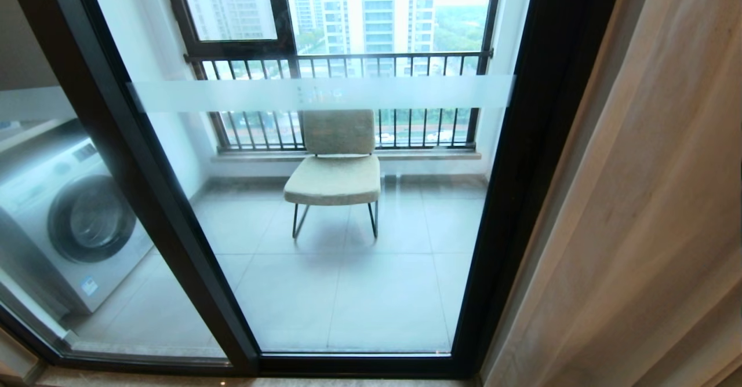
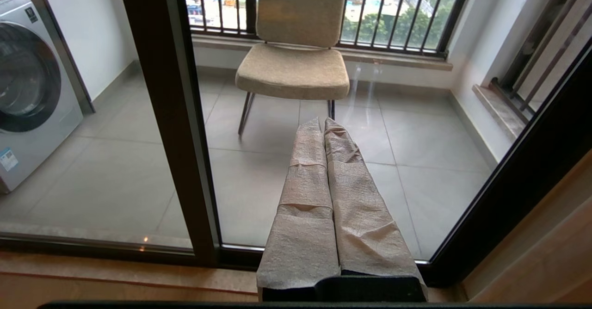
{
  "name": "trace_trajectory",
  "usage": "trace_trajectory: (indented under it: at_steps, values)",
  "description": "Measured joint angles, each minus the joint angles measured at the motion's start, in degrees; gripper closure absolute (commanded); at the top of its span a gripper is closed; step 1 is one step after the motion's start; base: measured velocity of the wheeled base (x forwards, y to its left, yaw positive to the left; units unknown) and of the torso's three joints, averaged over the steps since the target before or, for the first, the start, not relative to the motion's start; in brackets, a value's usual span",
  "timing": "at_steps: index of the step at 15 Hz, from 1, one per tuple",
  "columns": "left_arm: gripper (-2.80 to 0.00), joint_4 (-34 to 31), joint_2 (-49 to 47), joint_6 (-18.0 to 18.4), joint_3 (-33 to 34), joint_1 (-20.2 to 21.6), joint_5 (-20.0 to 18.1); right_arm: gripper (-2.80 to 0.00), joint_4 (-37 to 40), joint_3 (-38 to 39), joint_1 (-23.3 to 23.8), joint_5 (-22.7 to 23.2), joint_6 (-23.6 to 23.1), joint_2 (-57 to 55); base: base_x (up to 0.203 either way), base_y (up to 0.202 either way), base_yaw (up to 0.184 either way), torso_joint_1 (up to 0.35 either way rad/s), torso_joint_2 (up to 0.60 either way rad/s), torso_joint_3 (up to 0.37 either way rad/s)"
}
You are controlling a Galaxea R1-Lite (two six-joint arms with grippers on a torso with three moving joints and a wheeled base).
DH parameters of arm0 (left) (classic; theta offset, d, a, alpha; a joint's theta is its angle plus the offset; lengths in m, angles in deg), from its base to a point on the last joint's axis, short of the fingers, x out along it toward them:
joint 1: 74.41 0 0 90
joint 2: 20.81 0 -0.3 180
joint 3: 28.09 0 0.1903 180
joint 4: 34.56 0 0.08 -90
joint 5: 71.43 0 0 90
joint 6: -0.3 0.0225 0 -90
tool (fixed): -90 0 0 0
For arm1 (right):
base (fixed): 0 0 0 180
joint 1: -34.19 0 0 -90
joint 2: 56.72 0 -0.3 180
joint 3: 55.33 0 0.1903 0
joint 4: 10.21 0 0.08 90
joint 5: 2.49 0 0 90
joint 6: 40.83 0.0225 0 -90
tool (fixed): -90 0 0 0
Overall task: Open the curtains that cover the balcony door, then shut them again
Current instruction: Pull the inner curtains open on both sides, then close the inner curtains on both sides
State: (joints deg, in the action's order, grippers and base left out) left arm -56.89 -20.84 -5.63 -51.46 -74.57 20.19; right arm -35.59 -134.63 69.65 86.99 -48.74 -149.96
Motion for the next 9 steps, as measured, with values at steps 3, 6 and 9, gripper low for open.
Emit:
trace_trajectory:
  at_steps: [3,6,9]
  values:
    - [0.0,-0.02,0.0,0.0,0.0,0.0,0.02,-2.8,-0.01,5.11,-0.33,0.54,-0.05,3.5,0.0,0.0,0.0,0.0,0.0,0.0]
    - [0.0,0.0,0.0,0.0,0.0,0.0,0.02,-2.8,-0.01,11.5,-1.5,0.79,-0.07,8.31,0.0,0.0,0.0,0.0,0.0,0.0]
    - [0.0,0.0,0.0,0.0,0.0,0.02,0.05,-2.8,0.0,18.21,-4.2,0.81,-0.16,13.9,0.0,0.0,0.0,0.0,0.0,0.0]
